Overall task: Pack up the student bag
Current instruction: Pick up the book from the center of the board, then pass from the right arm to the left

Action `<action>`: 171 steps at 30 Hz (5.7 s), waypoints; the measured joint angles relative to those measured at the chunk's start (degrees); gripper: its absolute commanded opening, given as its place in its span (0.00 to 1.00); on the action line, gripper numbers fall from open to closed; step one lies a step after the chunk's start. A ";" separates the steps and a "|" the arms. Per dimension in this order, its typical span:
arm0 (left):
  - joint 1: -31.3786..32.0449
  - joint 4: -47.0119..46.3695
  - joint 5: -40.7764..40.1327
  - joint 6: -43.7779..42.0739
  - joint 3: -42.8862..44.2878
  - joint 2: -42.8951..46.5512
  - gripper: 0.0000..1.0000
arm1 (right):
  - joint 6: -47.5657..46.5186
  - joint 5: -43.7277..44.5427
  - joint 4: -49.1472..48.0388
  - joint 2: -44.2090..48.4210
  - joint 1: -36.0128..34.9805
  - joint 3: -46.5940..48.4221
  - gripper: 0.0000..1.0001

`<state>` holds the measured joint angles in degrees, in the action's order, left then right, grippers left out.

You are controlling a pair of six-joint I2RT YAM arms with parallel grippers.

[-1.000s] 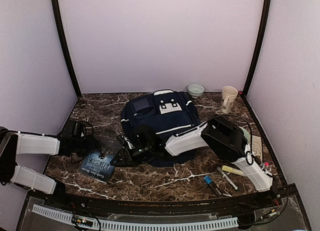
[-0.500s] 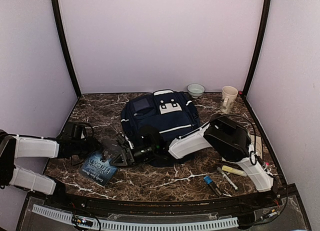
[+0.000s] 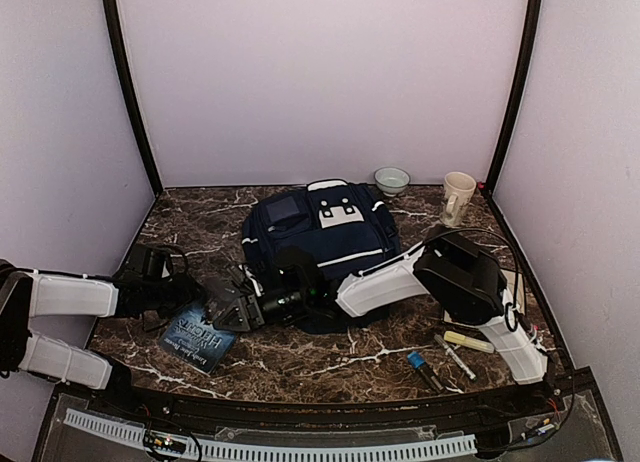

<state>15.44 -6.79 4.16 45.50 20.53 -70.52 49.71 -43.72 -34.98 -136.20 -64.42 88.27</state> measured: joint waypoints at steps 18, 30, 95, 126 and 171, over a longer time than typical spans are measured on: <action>0.02 -0.48 0.02 0.02 -0.31 0.09 0.59 | -1.84 9.11 12.37 -1.97 0.61 4.07 0.59; 0.81 1.62 -0.52 0.11 -0.46 1.40 0.57 | -4.44 19.45 16.96 6.38 0.17 -6.71 0.62; 7.21 -3.15 -7.17 4.87 -8.15 11.21 0.61 | 13.22 8.37 -3.63 -7.50 1.44 2.23 0.00; 8.09 18.14 -9.18 -5.64 -4.09 41.42 0.98 | -23.12 15.50 12.98 15.23 -1.62 -13.31 0.00; 27.02 -21.92 38.77 -25.83 4.87 12.61 0.87 | -47.28 21.18 12.31 52.17 -1.46 -52.09 0.00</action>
<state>42.46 -28.71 42.94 19.66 25.41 -57.91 2.44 -22.55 -22.68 -84.03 -65.89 36.18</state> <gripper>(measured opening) 0.908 0.273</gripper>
